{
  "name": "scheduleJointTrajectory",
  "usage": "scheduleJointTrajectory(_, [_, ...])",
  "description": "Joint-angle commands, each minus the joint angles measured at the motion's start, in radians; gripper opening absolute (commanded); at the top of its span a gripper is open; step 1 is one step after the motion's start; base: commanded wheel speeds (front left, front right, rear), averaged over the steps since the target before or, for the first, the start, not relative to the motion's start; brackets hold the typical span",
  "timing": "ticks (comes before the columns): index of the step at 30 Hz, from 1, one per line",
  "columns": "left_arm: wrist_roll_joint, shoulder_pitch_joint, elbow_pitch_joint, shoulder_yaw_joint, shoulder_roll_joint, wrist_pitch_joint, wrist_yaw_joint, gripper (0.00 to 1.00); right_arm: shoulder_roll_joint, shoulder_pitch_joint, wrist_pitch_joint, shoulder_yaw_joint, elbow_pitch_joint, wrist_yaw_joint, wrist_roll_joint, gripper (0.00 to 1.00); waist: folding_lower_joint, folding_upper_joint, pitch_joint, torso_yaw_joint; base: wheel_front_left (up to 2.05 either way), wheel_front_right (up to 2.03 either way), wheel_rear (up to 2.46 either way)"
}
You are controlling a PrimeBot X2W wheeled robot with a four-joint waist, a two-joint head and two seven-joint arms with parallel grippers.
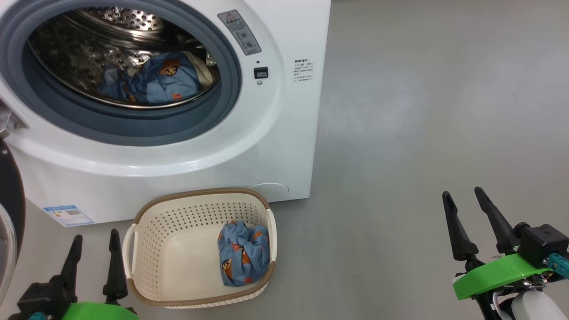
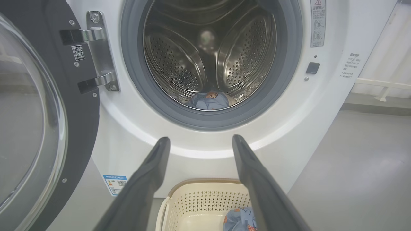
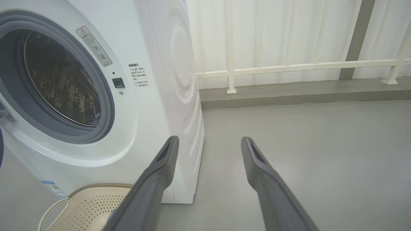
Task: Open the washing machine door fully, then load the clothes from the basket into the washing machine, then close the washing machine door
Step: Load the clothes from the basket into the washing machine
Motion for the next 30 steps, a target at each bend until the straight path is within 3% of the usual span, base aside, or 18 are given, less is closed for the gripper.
scheduleJointTrajectory(1, [0.017, -0.016, -0.031, 0.034, 0.017, -0.006, 0.001, 1.0, -0.015, 0.002, -0.008, 0.014, -0.027, 0.004, -0.002, 1.0, 0.0, -0.0001, 0.002, -0.002, 0.0, 0.0, 0.0])
scheduleJointTrajectory(16, [-0.012, -0.049, 0.011, 0.004, 0.007, -0.006, 0.001, 1.0, -0.005, -0.041, -0.008, 0.004, -0.04, 0.004, -0.005, 1.0, 0.0, -0.0001, 0.075, -0.011, 0.0, 0.0, 0.0])
scheduleJointTrajectory(30, [-0.172, -0.25, 0.259, -0.185, 0.03, -0.006, 0.001, 1.0, 0.035, -0.168, -0.008, 0.0, -0.067, 0.004, -0.016, 1.0, 0.0, -0.0001, 0.316, -0.04, 0.0, 0.0, 0.0])
